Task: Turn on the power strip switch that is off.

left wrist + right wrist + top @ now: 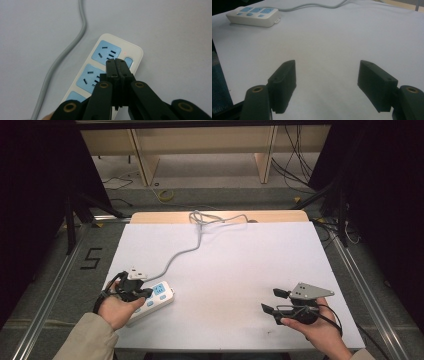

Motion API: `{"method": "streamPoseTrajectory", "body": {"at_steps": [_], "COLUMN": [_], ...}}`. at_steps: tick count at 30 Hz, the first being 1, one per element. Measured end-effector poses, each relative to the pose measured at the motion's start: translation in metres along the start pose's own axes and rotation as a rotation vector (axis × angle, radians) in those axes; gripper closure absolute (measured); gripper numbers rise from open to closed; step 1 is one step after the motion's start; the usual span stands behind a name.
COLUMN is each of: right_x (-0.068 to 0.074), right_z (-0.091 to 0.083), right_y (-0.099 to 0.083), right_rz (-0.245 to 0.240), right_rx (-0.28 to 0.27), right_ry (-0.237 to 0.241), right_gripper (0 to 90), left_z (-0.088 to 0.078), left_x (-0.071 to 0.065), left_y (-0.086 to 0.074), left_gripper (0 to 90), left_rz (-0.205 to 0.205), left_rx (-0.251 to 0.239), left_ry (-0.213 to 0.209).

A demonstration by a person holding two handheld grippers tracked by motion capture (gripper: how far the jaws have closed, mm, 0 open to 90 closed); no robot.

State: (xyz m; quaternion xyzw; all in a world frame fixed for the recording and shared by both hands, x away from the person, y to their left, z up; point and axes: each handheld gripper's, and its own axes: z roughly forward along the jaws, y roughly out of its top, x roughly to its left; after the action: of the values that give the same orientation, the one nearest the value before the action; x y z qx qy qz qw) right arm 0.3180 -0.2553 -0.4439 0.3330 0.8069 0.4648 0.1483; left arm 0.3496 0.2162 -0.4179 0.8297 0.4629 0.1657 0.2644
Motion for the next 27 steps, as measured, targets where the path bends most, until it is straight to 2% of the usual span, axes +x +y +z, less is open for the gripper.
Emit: {"method": "streamPoseTrajectory", "body": {"at_steps": [27], "right_x": [0.0004], "right_z": [0.0006], "right_y": [-0.0006], "right_rz": [0.0], "right_rx": [0.009], "right_ry": [0.003], "right_gripper": [31.4], "left_z": [0.0071], "left_x": [0.0046], "left_y": [-0.0023], "left_gripper": [89.8], "left_rz": [0.015], "left_rx": [0.08], "left_ry": [-0.007]}}
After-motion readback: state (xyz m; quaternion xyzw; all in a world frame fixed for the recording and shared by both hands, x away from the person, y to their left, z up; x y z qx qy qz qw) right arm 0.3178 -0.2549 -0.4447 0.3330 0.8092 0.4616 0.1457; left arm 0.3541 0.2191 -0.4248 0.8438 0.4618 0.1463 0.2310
